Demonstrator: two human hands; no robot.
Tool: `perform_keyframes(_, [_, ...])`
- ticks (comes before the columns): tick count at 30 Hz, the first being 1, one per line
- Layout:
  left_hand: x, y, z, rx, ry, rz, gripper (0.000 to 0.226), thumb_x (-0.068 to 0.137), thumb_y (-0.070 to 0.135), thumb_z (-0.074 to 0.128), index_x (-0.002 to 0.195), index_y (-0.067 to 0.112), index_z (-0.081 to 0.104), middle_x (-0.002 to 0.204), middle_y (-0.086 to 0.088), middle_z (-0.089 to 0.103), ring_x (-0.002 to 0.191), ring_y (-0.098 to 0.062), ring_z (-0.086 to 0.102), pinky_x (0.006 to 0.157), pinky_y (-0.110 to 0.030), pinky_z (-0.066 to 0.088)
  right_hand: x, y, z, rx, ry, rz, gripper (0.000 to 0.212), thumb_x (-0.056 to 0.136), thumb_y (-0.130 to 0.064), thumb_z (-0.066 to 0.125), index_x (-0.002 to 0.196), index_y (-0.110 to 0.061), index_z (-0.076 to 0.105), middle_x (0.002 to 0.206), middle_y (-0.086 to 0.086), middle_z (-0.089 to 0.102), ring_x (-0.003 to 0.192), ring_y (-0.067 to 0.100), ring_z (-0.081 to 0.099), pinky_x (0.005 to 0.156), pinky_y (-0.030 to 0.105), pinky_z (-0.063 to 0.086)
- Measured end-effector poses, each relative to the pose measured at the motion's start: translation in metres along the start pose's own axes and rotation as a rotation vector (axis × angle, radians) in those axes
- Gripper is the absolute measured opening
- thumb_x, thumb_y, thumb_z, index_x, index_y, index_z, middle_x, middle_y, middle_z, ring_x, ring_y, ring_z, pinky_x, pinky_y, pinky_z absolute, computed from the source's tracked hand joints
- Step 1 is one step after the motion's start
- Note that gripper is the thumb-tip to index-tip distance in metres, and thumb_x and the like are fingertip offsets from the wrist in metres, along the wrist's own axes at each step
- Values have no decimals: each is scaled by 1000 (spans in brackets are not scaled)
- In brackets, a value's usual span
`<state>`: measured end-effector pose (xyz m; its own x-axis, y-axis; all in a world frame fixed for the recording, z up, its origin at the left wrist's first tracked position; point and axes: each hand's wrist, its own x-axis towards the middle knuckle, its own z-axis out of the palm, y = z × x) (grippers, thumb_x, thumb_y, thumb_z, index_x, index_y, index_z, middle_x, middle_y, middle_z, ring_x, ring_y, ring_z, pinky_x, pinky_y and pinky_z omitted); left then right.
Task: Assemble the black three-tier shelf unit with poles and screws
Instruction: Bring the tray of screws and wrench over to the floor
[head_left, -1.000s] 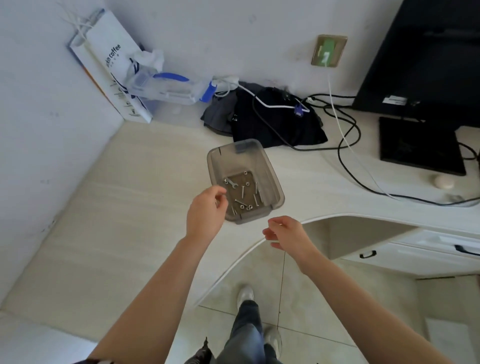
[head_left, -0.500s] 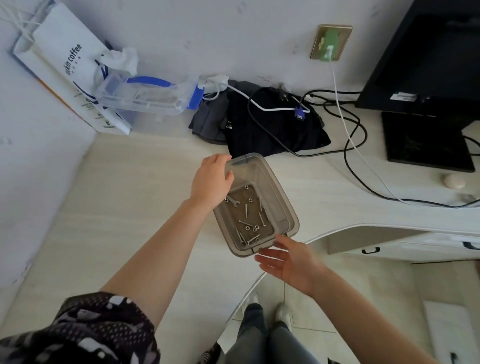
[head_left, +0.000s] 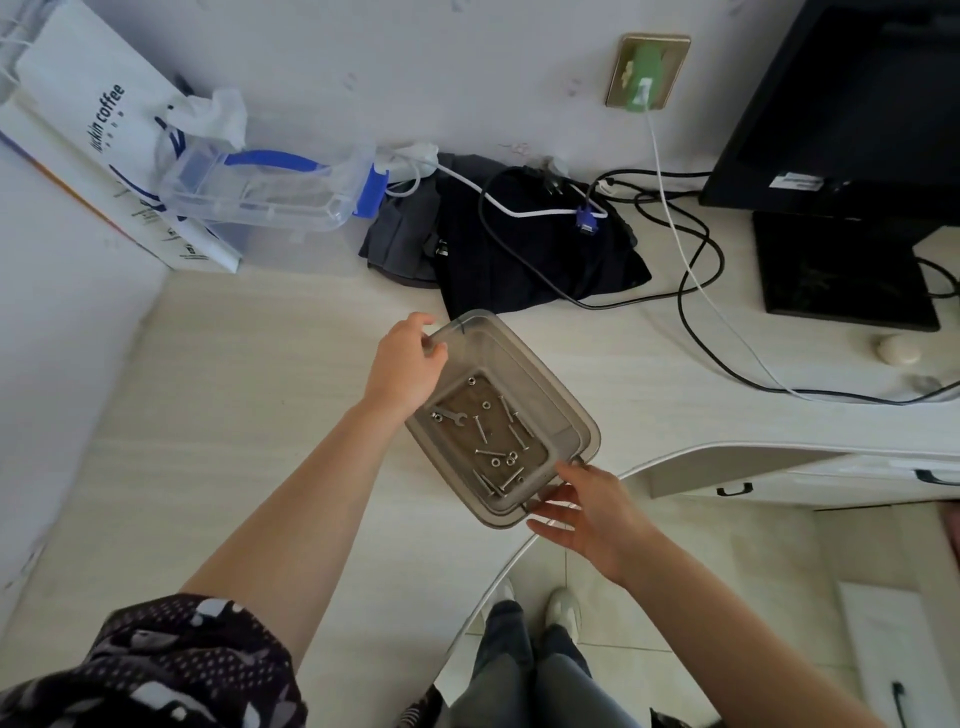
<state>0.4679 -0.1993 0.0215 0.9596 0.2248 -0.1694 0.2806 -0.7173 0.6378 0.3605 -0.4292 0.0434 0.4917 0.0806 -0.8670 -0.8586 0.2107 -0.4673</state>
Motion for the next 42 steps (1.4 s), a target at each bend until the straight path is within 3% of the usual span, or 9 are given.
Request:
perform_keyframes(4, [-5, -3, 1, -115, 59, -109, 38, 99, 23, 61, 136, 14, 57, 92, 10, 59, 77, -1, 54, 62, -8, 37, 3, -6, -8, -30, 93, -125, 15, 102, -17, 51, 115, -10, 54, 86, 12, 56, 77, 25, 62, 80, 48, 61])
perform_keyframes(9, [-16, 1, 7, -167, 51, -104, 28, 97, 26, 64, 122, 12, 67, 81, 10, 60, 68, -3, 55, 52, -4, 39, 4, -15, -22, -25, 202, -280, 9, 99, -13, 55, 107, -15, 53, 73, 7, 52, 62, 17, 51, 59, 33, 55])
perform_keyframes(14, [-30, 15, 23, -224, 13, -65, 15, 94, 28, 68, 102, 16, 68, 78, 7, 60, 65, -6, 54, 53, -11, 39, 1, -18, -49, -39, 321, -374, 12, 98, -15, 55, 110, -17, 54, 79, 4, 54, 61, 15, 51, 55, 31, 48])
perform_keyframes(27, [-119, 81, 96, -254, -121, 64, 10, 94, 21, 70, 94, 16, 61, 77, 3, 60, 67, -9, 55, 57, -7, 39, -47, 26, -171, -235, 645, -570, 21, 97, -21, 57, 116, -16, 61, 85, 5, 64, 67, 21, 58, 67, 44, 54])
perform_keyframes(29, [-136, 89, 110, -262, -139, 65, 10, 94, 20, 69, 95, 13, 62, 76, 2, 60, 66, -11, 54, 56, -9, 39, -57, 37, -189, -254, 688, -568, 21, 97, -24, 58, 116, -16, 62, 86, 3, 65, 68, 20, 61, 65, 38, 52])
perform_keyframes(33, [-190, 116, 148, -263, -198, 99, 10, 93, 17, 70, 95, 11, 62, 76, 2, 60, 68, -10, 54, 58, -10, 37, -89, 76, -242, -199, 745, -531, 22, 97, -24, 57, 117, -15, 63, 88, 4, 67, 77, 26, 65, 76, 48, 56])
perform_keyframes(38, [-266, 145, 198, -293, -280, 118, 11, 93, 12, 69, 94, 9, 59, 74, 3, 55, 65, -7, 50, 58, -7, 38, -130, 138, -311, -133, 828, -497, 24, 97, -24, 58, 119, -17, 62, 90, 5, 66, 78, 24, 64, 76, 46, 56])
perform_keyframes(42, [-316, 163, 234, -291, -338, 149, 12, 94, 13, 69, 91, 7, 59, 72, 2, 55, 64, -11, 48, 58, -15, 37, -161, 183, -356, -84, 882, -474, 24, 97, -22, 59, 118, -14, 64, 91, 4, 67, 80, 22, 64, 79, 44, 56])
